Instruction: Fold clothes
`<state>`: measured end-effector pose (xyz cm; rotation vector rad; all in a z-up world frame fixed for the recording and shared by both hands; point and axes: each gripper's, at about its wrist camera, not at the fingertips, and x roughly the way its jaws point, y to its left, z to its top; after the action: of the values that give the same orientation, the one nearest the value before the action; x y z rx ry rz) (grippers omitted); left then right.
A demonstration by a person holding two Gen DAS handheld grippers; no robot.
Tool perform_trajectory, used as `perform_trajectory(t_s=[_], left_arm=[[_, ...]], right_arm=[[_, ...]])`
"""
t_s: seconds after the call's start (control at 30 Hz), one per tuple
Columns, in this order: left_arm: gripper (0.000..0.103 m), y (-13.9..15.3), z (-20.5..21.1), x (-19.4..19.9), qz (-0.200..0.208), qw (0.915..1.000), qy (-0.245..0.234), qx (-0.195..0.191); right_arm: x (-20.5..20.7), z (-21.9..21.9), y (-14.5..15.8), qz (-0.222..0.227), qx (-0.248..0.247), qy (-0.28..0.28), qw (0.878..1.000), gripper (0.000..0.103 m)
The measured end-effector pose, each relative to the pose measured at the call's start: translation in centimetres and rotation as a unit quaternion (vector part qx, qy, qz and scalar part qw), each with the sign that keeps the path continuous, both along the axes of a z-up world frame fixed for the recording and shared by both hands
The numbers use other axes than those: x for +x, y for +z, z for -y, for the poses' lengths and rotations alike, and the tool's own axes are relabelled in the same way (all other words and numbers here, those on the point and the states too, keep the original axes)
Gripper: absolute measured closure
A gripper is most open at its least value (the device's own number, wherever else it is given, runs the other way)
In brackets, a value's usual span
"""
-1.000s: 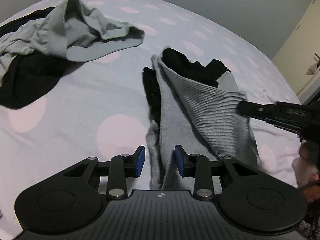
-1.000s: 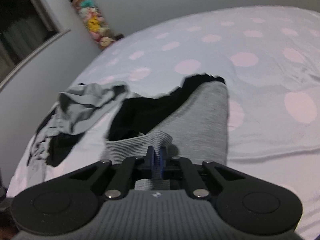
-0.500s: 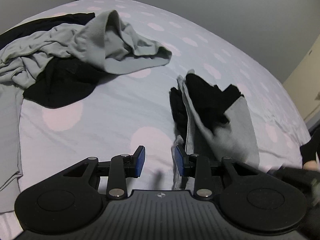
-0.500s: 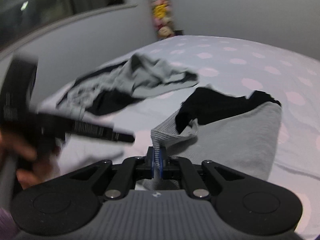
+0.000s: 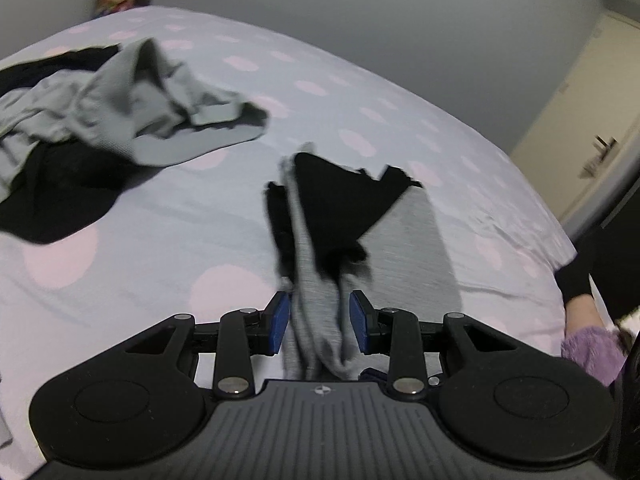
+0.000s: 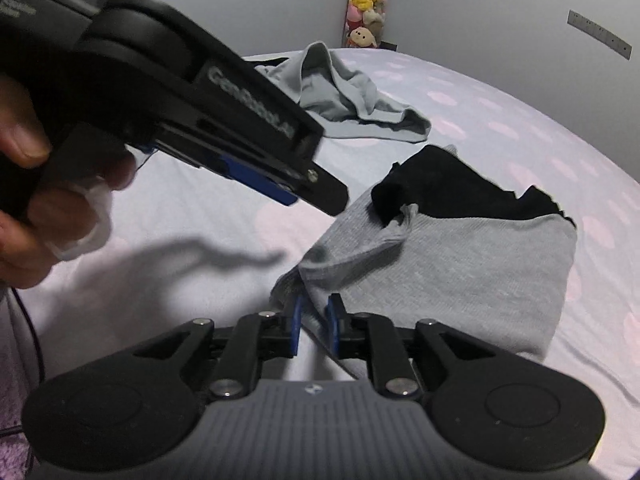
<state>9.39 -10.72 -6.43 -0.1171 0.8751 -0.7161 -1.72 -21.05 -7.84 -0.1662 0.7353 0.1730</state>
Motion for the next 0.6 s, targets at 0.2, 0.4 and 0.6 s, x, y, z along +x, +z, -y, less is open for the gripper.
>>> perform_trajectory(t_s=[0.2, 0.4, 0.6], left_arm=[[0.064, 0.3, 2.1, -1.8, 0.044, 0.9976, -0.051, 0.015], [0.069, -1.3, 4.0, -2.6, 0.055, 0.9947, -0.067, 0.056], [0.085, -2.2, 3.7, -2.1, 0.045, 0.9954, -0.053, 0.066]], right_arm=[[-3.3, 1.1, 1.0, 0.012, -0.044, -0.024, 0.999, 0.08], [-5.9, 2.9, 0.0, 0.01, -0.126, -0.07, 0.989, 0.079], [-5.1, 4.5, -1.2, 0.001, -0.136, -0.105, 0.985, 0.079]])
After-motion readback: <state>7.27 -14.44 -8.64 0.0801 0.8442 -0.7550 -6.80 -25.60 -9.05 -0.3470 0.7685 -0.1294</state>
